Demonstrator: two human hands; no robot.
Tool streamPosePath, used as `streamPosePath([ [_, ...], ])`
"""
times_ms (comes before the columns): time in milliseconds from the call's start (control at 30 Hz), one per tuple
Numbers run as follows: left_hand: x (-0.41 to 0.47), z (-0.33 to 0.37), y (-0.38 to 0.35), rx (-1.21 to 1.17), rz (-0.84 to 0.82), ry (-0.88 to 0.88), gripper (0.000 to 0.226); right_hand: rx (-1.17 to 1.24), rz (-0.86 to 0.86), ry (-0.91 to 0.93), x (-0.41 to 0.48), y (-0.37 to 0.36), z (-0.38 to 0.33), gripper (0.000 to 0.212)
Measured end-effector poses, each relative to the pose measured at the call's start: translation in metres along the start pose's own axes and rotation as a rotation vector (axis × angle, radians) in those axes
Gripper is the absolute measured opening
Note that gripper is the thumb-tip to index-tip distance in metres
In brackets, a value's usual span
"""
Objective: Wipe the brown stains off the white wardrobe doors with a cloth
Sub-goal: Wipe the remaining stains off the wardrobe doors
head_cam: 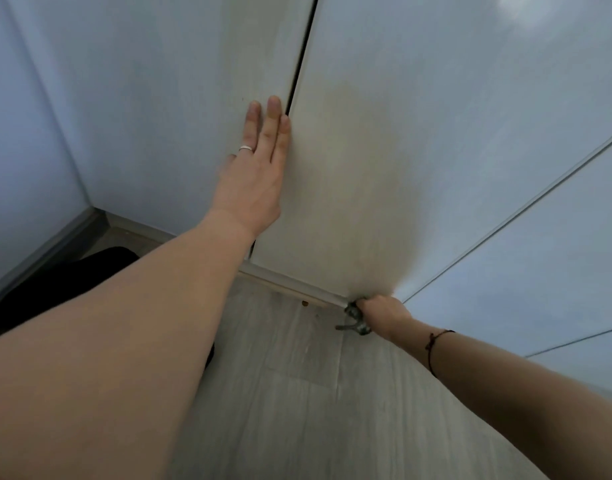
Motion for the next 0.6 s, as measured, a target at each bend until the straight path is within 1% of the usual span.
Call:
streamPosePath([
  [100, 0.001, -0.004, -0.002, -0.031, 0.011, -0.036, 0.093, 0.12, 0.145, 0.033, -0.004, 0.026, -0.012, 0.029],
  [200, 0.001, -0.01, -0.001, -0.037, 0.021, -0.051, 0.09, 0.264, 0.365, 0.171, -0.005, 0.078, -0.049, 0.032],
  [233, 0.0, -0.011, 0.0, -0.036, 0.017, -0.056, 0.09, 0.322, 0.461, 0.226, -0.007, 0.099, -0.062, 0.033],
  [300, -0.002, -0.014, 0.003, -0.021, 0.003, -0.071, 0.093, 0.419, 0.718, 0.338, -0.012, 0.141, -0.084, 0.031],
  [333, -0.002, -0.016, 0.005, -0.01, -0.006, -0.074, 0.095, 0.452, 0.841, 0.37, -0.015, 0.158, -0.093, 0.03],
  [367, -0.003, -0.017, 0.006, 0.001, -0.014, -0.077, 0.095, 0.484, 0.919, 0.389, -0.017, 0.168, -0.099, 0.03],
  [400, -0.003, -0.018, 0.008, 0.012, -0.021, -0.079, 0.094, 0.505, 0.933, 0.405, -0.017, 0.172, -0.104, 0.03],
  [433, -0.003, -0.018, 0.01, 0.015, -0.024, -0.083, 0.093, 0.497, 0.894, 0.416, -0.013, 0.17, -0.106, 0.031],
  [467, -0.003, -0.018, 0.011, 0.014, -0.027, -0.085, 0.092, 0.463, 0.804, 0.413, -0.006, 0.162, -0.108, 0.031],
  [567, -0.003, -0.019, 0.012, 0.003, -0.035, -0.091, 0.093, 0.322, 0.389, 0.336, 0.02, 0.114, -0.1, 0.03],
  [600, -0.002, -0.019, 0.011, 0.0, -0.031, -0.097, 0.094, 0.277, 0.276, 0.293, 0.026, 0.096, -0.094, 0.029],
])
Point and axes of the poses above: each hand's wrist, its own x-axis towards the middle knuckle, its own y-axis out of the back of the hand, z = x × y, the point moved 3 cm from there along x, towards the middle knuckle, and after that the axes turned 10 degrees about -z, right-handed, at the moved point
